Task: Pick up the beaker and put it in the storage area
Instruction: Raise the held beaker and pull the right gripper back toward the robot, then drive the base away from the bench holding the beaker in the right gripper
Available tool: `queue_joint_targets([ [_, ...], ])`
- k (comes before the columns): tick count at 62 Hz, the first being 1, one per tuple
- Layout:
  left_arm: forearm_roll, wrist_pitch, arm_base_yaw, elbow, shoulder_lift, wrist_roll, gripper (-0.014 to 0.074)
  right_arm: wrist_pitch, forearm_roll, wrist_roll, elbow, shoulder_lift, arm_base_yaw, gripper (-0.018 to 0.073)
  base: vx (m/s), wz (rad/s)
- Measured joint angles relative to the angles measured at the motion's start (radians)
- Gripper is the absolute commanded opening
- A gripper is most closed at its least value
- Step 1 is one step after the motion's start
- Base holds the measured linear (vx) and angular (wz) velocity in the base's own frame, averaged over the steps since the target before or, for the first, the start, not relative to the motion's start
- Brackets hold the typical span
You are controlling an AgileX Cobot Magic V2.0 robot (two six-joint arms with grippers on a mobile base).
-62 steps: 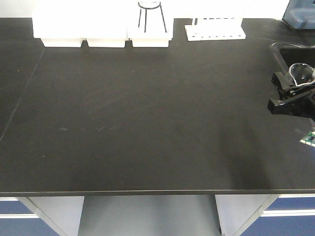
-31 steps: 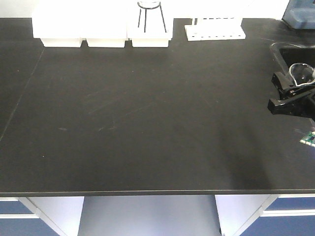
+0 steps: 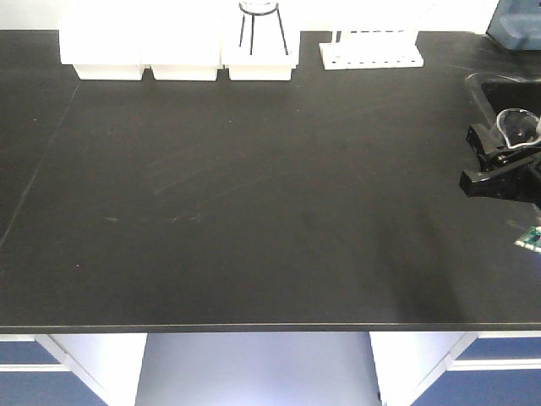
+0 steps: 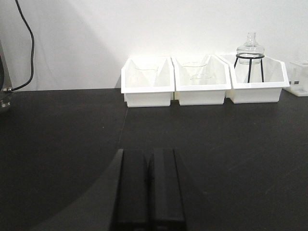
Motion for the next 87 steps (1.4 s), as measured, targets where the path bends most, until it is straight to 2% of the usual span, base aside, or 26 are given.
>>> queue_joint_targets([
  [33, 0.0, 0.0, 0.0, 0.0, 0.0, 0.0, -0.0006, -0.001, 0.0, 0.0, 0.0, 0.0, 0.0, -0.0001, -0.12, 0.0],
  [87, 0.0, 0.0, 0.0, 0.0, 0.0, 0.0, -0.0006, 0.0, 0.0, 0.001, 0.0, 0.0, 0.0, -0.0001, -0.29, 0.0],
])
